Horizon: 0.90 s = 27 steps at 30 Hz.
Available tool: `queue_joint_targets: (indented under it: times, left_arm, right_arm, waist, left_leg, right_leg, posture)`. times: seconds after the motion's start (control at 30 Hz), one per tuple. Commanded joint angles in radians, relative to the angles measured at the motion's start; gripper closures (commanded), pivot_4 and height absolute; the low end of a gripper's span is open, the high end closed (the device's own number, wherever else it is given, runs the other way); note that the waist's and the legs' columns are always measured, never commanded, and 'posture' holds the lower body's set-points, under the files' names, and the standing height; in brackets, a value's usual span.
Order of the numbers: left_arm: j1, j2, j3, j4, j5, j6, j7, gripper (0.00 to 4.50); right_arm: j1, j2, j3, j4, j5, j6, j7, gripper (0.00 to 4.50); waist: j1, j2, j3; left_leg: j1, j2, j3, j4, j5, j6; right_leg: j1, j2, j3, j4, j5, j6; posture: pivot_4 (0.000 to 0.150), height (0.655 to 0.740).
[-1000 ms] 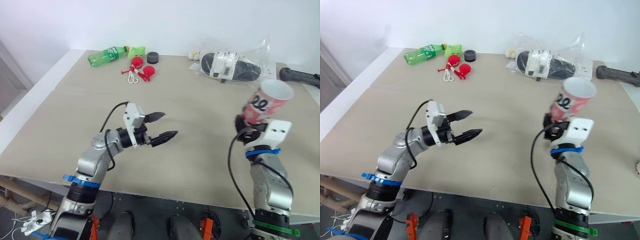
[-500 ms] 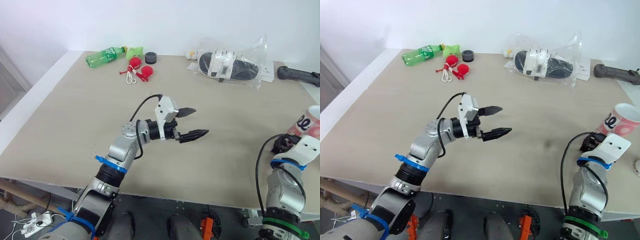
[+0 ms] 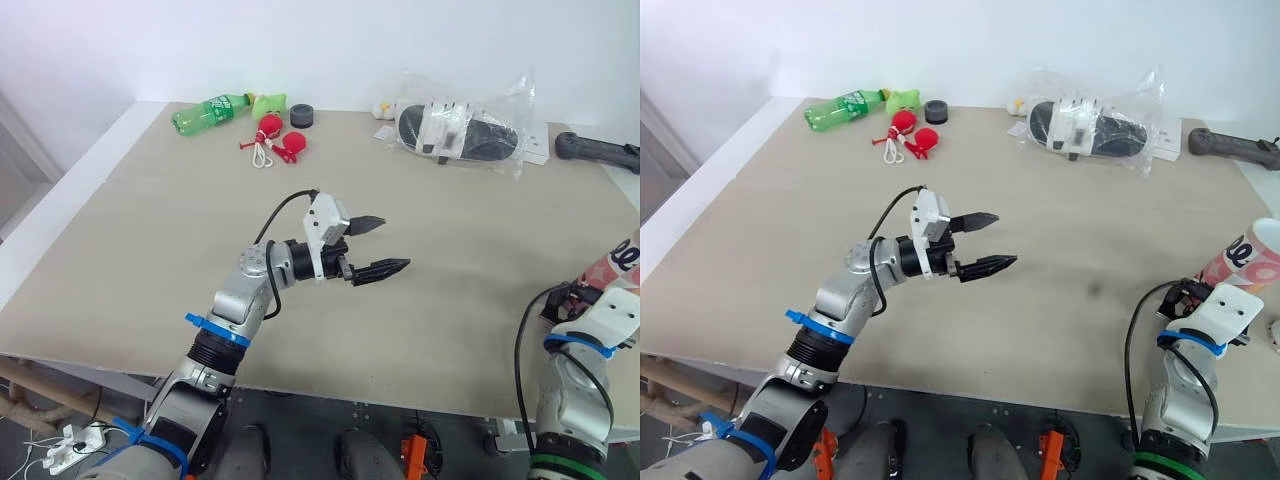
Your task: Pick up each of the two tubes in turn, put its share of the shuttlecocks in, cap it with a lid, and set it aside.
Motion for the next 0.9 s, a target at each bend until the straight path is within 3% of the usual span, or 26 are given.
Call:
queue_joint_targets:
  times: [0.03, 0.27, 0.33, 0.5, 0.67, 0.9]
  left_arm:
    - [0.029, 0.029, 0.028, -0.032, -0.009, -0.002, -0.005, 0.0]
    - [0.12, 0.116, 0.072, -0.077, 0.0, -0.013, 0.027, 0.0]
    - [0.161, 0.156, 0.094, -0.089, 0.021, -0.026, 0.051, 0.0]
    - [0.268, 0.24, 0.161, -0.145, 0.042, -0.019, 0.126, 0.0]
    - [0.391, 0.301, 0.213, -0.241, 0.038, -0.017, 0.165, 0.0]
    - [0.469, 0.317, 0.271, -0.321, 0.015, -0.012, 0.224, 0.0]
  right_arm:
    - [0.061, -0.003, -0.005, -0.153, 0.007, 0.031, 0.019, 0.08]
    - [0.199, 0.046, 0.006, -0.392, 0.06, 0.139, 0.052, 0.08]
    - [0.262, 0.081, 0.009, -0.491, 0.141, 0.166, 0.097, 0.08]
    - [0.399, -0.021, 0.132, -0.645, 0.355, 0.255, 0.442, 0.08]
    - [0.249, -0.261, 0.26, -0.548, 0.364, 0.34, 0.685, 0.08]
    - [0.084, -0.301, 0.363, -0.415, 0.336, 0.356, 0.788, 0.08]
  waist:
    - [0.0, 0.0, 0.0]
    - [0.0, 0.001, -0.001]
    - [0.0, 0.002, -0.001]
    - [-0.003, 0.002, -0.001]
    - [-0.003, -0.002, 0.001]
    - [0.012, -0.007, 0.002]
  left_leg:
    - [0.0, 0.0, 0.0, 0.0, 0.0, 0.0]
    - [0.0, 0.001, 0.0, 0.0, 0.0, 0.0]
    - [0.0, 0.001, 0.0, 0.0, 0.0, 0.0]
    - [0.001, 0.003, 0.0, -0.001, 0.0, 0.0]
    - [0.003, 0.003, 0.006, 0.001, 0.001, 0.001]
    - [0.001, 0.004, 0.007, 0.001, 0.002, 0.002]
  right_leg:
    - [0.0, 0.0, 0.0, 0.0, 0.0, 0.0]
    - [0.0, 0.0, 0.0, 0.0, 0.0, 0.0]
    - [0.0, 0.0, 0.0, 0.0, 0.0, 0.0]
    - [0.0, 0.001, 0.0, 0.0, -0.001, -0.001]
    - [0.0, 0.0, 0.003, 0.0, 0.001, -0.004]
    - [-0.001, -0.001, 0.001, 0.0, 0.001, -0.003]
  posture:
    - [0.15, 0.74]
    - [0.15, 0.74]
    - [0.15, 0.74]
    - [0.15, 0.74]
    - [0.15, 0.74]
    - [0.15, 0.74]
